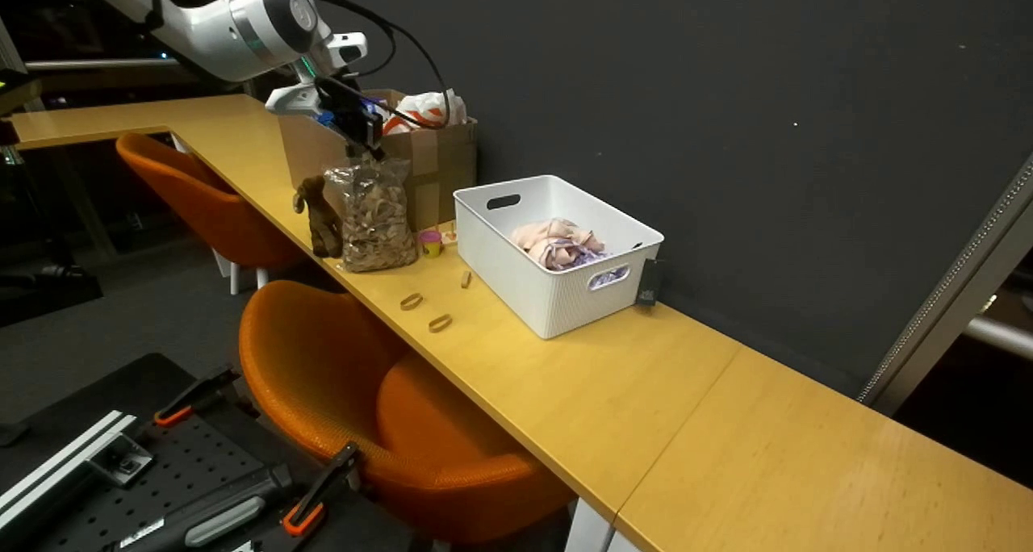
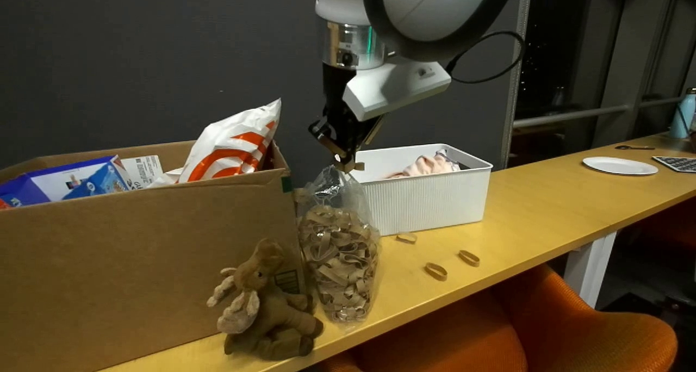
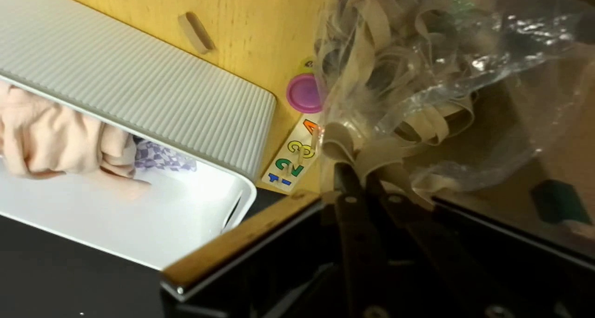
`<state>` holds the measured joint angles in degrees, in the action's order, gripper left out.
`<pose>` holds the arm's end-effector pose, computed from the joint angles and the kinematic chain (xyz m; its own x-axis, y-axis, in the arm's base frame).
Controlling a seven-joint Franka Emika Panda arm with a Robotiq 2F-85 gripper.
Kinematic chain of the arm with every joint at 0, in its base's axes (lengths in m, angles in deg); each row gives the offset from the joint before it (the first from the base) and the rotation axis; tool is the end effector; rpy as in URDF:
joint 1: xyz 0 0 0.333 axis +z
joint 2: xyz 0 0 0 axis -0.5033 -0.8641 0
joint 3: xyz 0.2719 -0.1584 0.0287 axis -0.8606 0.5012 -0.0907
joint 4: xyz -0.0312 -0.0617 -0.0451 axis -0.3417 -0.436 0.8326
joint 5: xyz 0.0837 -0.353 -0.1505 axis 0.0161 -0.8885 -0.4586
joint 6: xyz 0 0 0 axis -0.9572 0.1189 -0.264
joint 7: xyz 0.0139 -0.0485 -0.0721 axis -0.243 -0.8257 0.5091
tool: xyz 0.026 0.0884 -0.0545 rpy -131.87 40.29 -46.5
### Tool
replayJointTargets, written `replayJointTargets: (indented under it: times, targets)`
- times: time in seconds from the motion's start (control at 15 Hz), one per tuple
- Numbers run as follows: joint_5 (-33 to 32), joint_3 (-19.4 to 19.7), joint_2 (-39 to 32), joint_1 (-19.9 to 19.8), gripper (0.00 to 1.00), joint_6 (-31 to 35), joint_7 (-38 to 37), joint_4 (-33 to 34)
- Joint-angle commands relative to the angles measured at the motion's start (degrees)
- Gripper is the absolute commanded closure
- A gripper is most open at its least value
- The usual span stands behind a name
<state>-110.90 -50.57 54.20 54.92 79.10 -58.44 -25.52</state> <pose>0.6783 0.2391 0.3603 0.9049 0.0562 0.4219 -0.0278 -0.9813 0.1903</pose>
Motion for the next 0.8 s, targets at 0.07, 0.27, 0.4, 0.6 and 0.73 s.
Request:
replayJointTargets:
  times: [0.07,0.27,0.4,0.6,0.73]
  targets:
    - [-3.82,-0.31,1.43,0.90,0.99,0.67,-0.37,-1.68]
    - [-4.80,-0.57,3.24,0.95,0.99,2.89,-0.62,-4.63]
    - [-5.52,-0.75,4.31,0.78,0.99,6.11,-0.09,-7.14]
    - [-7.04,-0.54,5.05,1.04,0.99,10.36,0.47,-9.97]
    - [-7.48,-0.47,5.47,1.13,0.99,12.05,0.43,-11.73]
